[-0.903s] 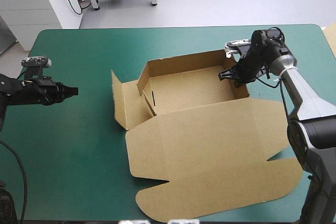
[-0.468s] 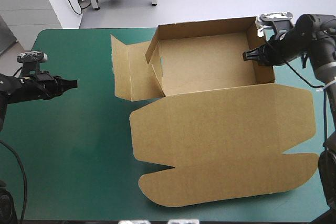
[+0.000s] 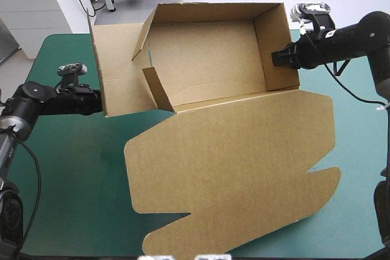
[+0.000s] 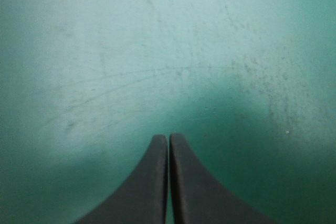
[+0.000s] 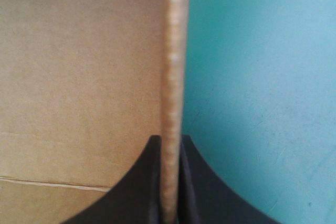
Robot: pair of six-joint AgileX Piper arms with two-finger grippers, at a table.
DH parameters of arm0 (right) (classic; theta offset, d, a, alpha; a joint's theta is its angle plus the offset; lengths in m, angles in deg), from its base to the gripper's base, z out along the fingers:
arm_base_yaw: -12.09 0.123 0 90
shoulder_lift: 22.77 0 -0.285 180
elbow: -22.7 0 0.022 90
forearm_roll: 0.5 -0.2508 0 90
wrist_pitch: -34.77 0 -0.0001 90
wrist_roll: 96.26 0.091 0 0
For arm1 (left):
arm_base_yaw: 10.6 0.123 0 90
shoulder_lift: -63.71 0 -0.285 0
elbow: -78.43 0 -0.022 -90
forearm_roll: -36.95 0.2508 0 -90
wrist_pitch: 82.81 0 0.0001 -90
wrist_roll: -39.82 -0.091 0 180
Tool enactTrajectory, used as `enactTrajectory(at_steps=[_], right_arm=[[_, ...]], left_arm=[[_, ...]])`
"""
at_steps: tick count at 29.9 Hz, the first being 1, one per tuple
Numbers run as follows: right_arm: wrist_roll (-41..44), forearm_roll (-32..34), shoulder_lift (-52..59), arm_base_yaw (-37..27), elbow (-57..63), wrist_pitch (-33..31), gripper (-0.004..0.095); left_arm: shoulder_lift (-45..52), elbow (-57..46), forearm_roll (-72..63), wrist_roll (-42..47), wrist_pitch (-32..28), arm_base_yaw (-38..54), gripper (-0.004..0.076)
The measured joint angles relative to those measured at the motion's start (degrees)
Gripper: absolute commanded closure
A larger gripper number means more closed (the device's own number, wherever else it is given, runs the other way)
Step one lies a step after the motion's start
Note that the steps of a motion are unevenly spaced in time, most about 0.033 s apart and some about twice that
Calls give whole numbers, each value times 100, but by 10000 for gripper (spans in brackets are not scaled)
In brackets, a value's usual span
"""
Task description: Fold the box
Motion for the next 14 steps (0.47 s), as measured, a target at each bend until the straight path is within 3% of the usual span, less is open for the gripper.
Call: enactTrajectory(at_steps=[5, 14], right_arm=[[-42, 144, 0, 0, 0, 229, 925], [198, 1346, 6, 0, 0, 294, 925]], left_arm=[[-26, 0, -634, -226, -141, -678, 731], [142, 0, -2121, -882, -189, -1136, 731]])
